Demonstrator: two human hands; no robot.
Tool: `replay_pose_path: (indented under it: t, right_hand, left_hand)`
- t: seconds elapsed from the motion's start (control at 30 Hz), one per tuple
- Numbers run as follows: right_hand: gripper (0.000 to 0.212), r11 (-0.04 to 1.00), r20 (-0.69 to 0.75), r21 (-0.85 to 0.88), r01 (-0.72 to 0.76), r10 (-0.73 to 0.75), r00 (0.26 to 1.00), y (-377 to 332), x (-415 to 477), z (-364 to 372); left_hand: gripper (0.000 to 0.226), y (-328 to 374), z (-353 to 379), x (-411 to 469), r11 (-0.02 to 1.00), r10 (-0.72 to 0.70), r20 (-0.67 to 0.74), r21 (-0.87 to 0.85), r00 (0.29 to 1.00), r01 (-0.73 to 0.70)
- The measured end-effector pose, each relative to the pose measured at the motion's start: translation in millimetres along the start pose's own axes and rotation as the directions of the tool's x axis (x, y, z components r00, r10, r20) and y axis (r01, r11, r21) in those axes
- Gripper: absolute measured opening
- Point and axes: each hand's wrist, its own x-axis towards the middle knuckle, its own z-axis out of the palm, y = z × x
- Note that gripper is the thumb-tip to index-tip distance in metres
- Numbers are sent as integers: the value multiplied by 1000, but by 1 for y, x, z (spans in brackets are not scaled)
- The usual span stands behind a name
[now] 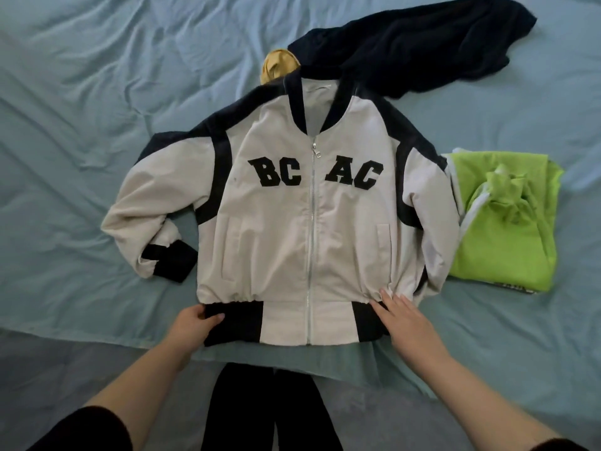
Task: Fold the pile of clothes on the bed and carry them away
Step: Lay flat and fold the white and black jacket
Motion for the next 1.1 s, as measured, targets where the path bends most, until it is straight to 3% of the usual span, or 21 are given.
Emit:
replay_pose_path:
  t: [0.03,0.07,0.13,0.2,0.23,0.3,0.37,0.43,0.5,0.67,0.8,0.9,1.0,1.1]
  right_hand:
    - [83,1000,-18,-21,19,-19,1000,-1,-7,1]
    - [84,999,77,-38,35,-32,996,-4,-13,-1]
    - [75,994,161,-86,69,-55,985,-6,-22,0]
    - [84,995,116,-93,29,-18,993,-13,-20,-4]
    - [91,996,65,-84,31,-26,998,-23,-16,-11]
    - [86,999,-66,-8,37,-37,997,-47,4,-29]
    - [75,998,-178,49,51,-41,983,-68,39,-32]
    - [69,997,-156,62,47,-37,987,-80,78,-30]
    - [69,997,-79,-3,82,-82,994,-74,105,-22]
    - [73,997,49,-79,22,-18,999,-30,116,-5]
    - [74,996,133,-22,-86,88,987,-48,114,-15]
    - [72,975,148,91,-204,189,971,-81,117,-27]
    - [64,947,-27,215,-240,251,968,-122,113,-35]
    - [61,923,-158,383,-33,100,982,-187,117,-47]
  left_hand:
    - [20,-3,0,-4,1000,-7,8,26,1000,7]
    - [21,-4,0,-8,999,-14,-1,35,1000,14]
    - [32,1,0,-12,997,4,-129,77,992,6]
    - [62,13,0,-15,975,125,-307,213,943,-60]
    - [80,20,2,-17,932,235,-330,343,914,-116]
    - [108,39,15,-16,752,445,-212,617,870,-234]
    - [115,57,37,-7,524,561,-18,782,828,-338]
    - [113,70,56,9,322,591,145,860,794,-396]
    - [112,78,60,30,224,551,238,881,800,-416]
    - [108,70,41,58,187,446,353,862,823,-471]
    - [97,58,11,56,166,446,392,847,804,-505]
    - [75,53,-11,49,252,533,357,799,767,-547]
    - [46,46,-37,43,407,677,216,686,703,-603]
    - [35,35,-72,43,582,669,112,535,735,-612]
